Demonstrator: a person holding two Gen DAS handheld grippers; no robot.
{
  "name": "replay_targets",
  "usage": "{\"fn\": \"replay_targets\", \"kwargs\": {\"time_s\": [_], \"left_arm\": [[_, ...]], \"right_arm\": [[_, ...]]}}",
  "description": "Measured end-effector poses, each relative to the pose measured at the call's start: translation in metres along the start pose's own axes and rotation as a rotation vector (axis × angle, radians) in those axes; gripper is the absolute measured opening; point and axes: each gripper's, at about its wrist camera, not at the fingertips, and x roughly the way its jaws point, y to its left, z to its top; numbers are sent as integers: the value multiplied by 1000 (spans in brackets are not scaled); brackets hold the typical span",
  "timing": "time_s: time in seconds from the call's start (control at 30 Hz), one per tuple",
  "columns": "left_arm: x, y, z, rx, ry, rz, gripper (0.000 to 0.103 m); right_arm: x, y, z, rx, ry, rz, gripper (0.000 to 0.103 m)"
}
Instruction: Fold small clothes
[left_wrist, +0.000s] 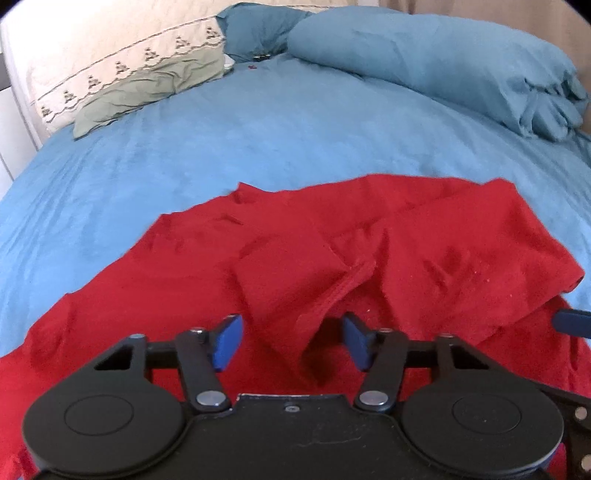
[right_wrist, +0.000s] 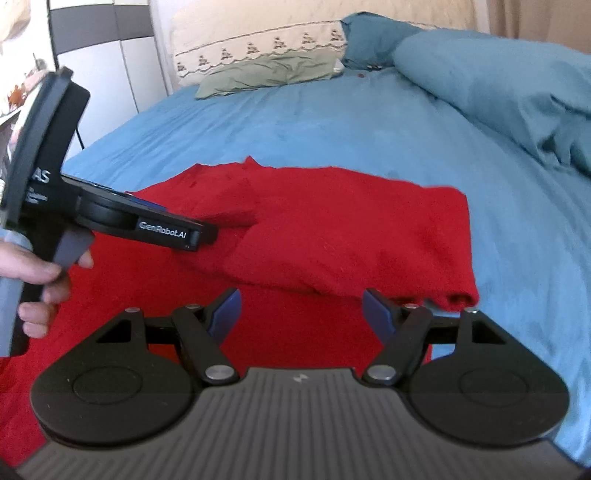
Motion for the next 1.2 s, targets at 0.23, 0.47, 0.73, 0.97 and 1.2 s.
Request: {"fn": "replay_targets", "kwargs": {"time_s": [0.23,0.47,0.73,0.97,1.2], "left_arm": [[10,1,9,-75,-13,0,24],[-5,34,5,-271,-90,-2,6],[-45,88,-7,-421,-290,65,5],[-78,130,-44,-554,-400,152,5],[-75,151,-91,-682,-384,180,6]], "right_arm": [[7,-4,-10,7,28,23,88],[16,-10,-9,41,14,32,88],[23,0,-5,12,9,31,88],[26,0,2,35,-3,37,88],[30,4,1,18,-1,11,88]]}}
